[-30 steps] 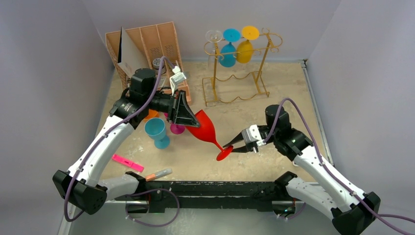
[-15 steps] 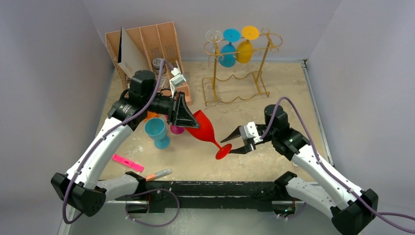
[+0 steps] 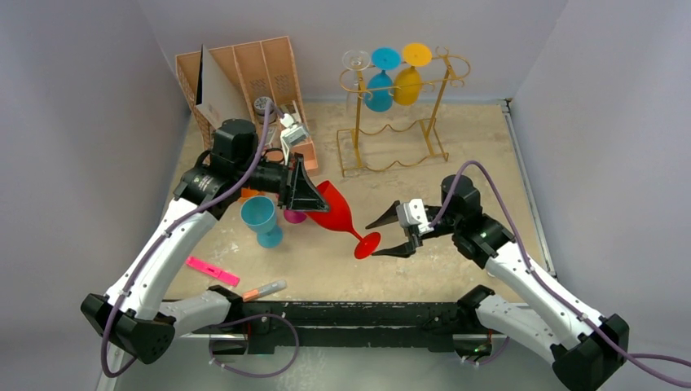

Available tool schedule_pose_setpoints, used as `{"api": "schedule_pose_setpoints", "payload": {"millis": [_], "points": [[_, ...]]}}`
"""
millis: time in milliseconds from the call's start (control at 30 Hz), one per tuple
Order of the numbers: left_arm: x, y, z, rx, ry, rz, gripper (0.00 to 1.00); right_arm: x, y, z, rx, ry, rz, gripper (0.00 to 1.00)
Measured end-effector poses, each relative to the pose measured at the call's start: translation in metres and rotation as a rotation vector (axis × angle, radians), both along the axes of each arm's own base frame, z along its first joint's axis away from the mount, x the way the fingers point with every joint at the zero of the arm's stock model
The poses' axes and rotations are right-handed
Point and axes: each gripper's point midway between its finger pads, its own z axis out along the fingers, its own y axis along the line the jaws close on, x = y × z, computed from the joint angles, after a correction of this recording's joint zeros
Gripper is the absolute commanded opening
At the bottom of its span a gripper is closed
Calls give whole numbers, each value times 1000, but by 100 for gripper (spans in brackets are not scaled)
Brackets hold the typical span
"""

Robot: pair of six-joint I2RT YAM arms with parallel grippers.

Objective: Take the wine glass off the wine glass rack
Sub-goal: Place the wine glass at the center of the board.

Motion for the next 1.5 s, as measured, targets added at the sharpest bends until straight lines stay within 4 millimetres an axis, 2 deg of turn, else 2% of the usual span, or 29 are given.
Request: {"api": "schedule_pose_setpoints", "payload": {"millis": [167, 333, 467, 667, 867, 1067, 1300, 1500], "points": [[8, 2, -6, 40, -12, 60, 0, 4, -2, -3, -5, -7, -44, 62], [25, 10, -18, 144, 6, 180, 0, 10, -5, 0, 13, -42, -106, 63], [34, 10, -40, 233, 51, 235, 0, 21, -6, -3, 36, -57, -186, 63], [42, 17, -82, 405, 57, 339, 0, 57, -8, -6, 92, -34, -400, 66], [56, 30, -125, 588, 42, 460, 0, 90, -17, 6, 184, 22, -614, 70], [62, 37, -161, 741, 12, 525, 0, 108, -26, 12, 230, 97, -753, 72], [75, 53, -176, 828, -32, 638, 0, 124, -38, 6, 238, 177, -889, 75], [83, 53, -189, 844, -21, 688, 0, 138, -52, -8, 213, 270, -1030, 78]]}}
